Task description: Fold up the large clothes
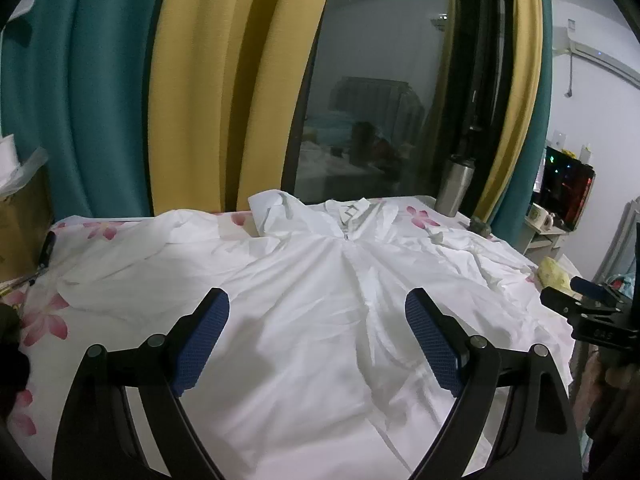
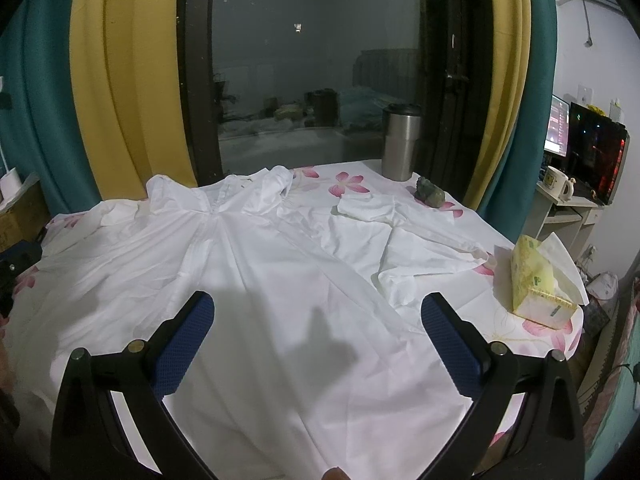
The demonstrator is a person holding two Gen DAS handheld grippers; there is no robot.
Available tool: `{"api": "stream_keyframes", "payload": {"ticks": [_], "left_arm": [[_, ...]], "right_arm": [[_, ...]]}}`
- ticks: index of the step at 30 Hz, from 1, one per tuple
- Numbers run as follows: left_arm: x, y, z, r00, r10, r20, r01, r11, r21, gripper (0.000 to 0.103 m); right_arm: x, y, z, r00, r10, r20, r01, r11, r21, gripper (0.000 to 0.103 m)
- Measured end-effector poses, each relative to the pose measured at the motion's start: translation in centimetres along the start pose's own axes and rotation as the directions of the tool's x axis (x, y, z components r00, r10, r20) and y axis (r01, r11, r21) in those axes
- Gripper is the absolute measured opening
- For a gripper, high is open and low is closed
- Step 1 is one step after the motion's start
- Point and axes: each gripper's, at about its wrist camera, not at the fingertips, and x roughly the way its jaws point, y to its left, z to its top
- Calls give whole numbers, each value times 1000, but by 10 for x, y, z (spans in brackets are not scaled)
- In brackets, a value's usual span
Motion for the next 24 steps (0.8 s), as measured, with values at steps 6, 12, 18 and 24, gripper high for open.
{"api": "stream_keyframes", "payload": {"ticks": [6, 12, 18, 24], "left_arm": [[-3, -2, 3, 1000, -7, 7, 7, 1000, -4, 92], [-2, -4, 3, 1000, -14, 2, 14, 1000, -2, 92], [0, -6, 3, 1000, -21, -2, 21, 1000, 4, 92], [1, -6, 3, 1000, -24, -4, 24, 1000, 2, 92]], "right_arm": [[0, -1, 0, 1000, -1, 1, 1, 1000, 1, 102], [0, -3, 0, 1000, -2, 4, 2, 1000, 4, 102], [1, -6, 0, 1000, -2, 5, 2, 1000, 6, 102], [1, -7, -1, 1000, -2, 2, 2, 1000, 9, 102]]}}
